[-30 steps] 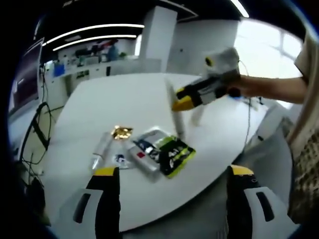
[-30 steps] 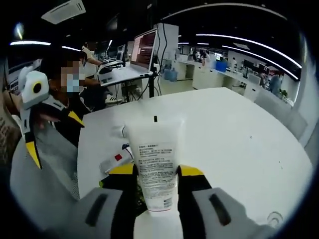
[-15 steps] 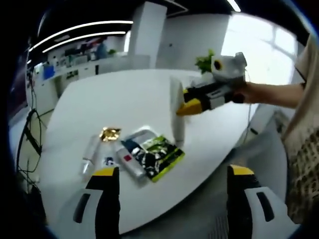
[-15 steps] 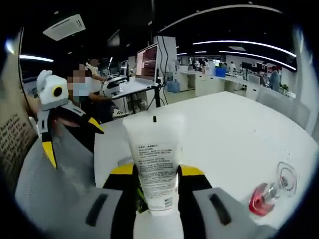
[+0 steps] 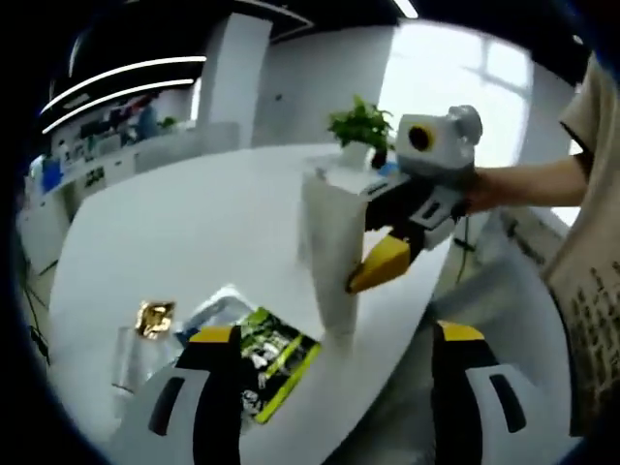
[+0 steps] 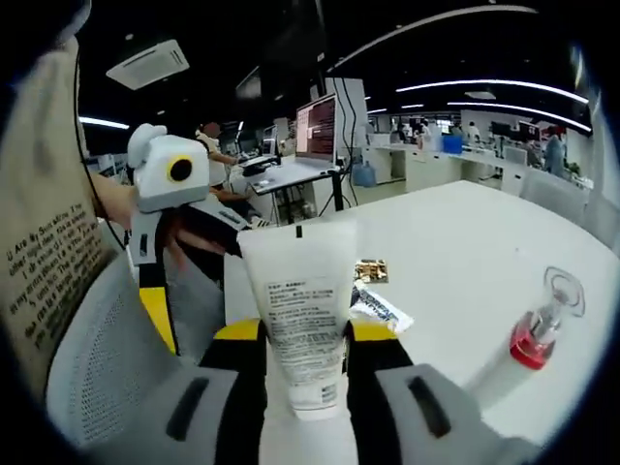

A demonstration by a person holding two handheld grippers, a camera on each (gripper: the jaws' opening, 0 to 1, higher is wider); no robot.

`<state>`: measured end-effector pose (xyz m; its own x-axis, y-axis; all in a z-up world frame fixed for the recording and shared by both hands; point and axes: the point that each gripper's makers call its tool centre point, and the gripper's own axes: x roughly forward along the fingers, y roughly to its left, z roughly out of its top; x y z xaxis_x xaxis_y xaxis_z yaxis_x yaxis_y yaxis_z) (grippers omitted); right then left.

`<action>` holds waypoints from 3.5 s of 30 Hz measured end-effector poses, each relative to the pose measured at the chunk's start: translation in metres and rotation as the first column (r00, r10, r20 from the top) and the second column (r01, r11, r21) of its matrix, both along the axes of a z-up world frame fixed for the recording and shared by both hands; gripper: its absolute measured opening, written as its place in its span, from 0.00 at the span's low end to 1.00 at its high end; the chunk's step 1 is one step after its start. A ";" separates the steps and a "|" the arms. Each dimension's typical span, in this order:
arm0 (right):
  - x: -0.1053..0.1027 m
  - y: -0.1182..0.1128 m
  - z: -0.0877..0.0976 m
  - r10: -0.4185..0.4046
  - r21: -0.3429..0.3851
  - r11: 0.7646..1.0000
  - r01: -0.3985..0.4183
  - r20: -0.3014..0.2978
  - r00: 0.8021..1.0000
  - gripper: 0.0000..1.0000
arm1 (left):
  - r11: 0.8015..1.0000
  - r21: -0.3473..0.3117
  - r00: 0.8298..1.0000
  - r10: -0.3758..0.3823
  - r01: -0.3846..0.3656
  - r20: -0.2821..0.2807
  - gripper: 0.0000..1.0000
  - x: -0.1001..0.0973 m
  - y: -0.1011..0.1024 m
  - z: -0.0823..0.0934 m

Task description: Arrange the skincare products in the storage area until every visible bottle or jar stands upright without overlapping.

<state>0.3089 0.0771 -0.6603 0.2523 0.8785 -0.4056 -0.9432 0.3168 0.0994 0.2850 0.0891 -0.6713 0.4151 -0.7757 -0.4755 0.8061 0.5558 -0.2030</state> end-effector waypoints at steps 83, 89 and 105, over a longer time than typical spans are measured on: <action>-0.028 -0.039 -0.013 0.167 -0.265 0.954 -0.140 0.083 0.982 0.11 | 0.896 0.241 0.897 -0.415 0.373 0.154 0.22 -0.006 -0.072 -0.035; -0.029 -0.039 -0.015 0.252 -0.250 0.940 -0.230 0.057 0.966 0.11 | 0.859 0.267 0.864 -0.483 0.437 0.142 0.20 -0.009 -0.072 -0.036; -0.044 -0.036 -0.009 0.262 -0.228 0.942 -0.248 0.034 0.964 0.13 | 0.793 0.285 0.794 -0.590 0.538 0.144 0.16 -0.015 -0.077 -0.039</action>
<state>0.2648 0.0408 -0.6690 0.0626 0.8073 -0.5867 -0.9974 0.0722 -0.0072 0.2698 0.0121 -0.7101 0.0469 -0.7896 -0.6118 0.9966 -0.0045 0.0822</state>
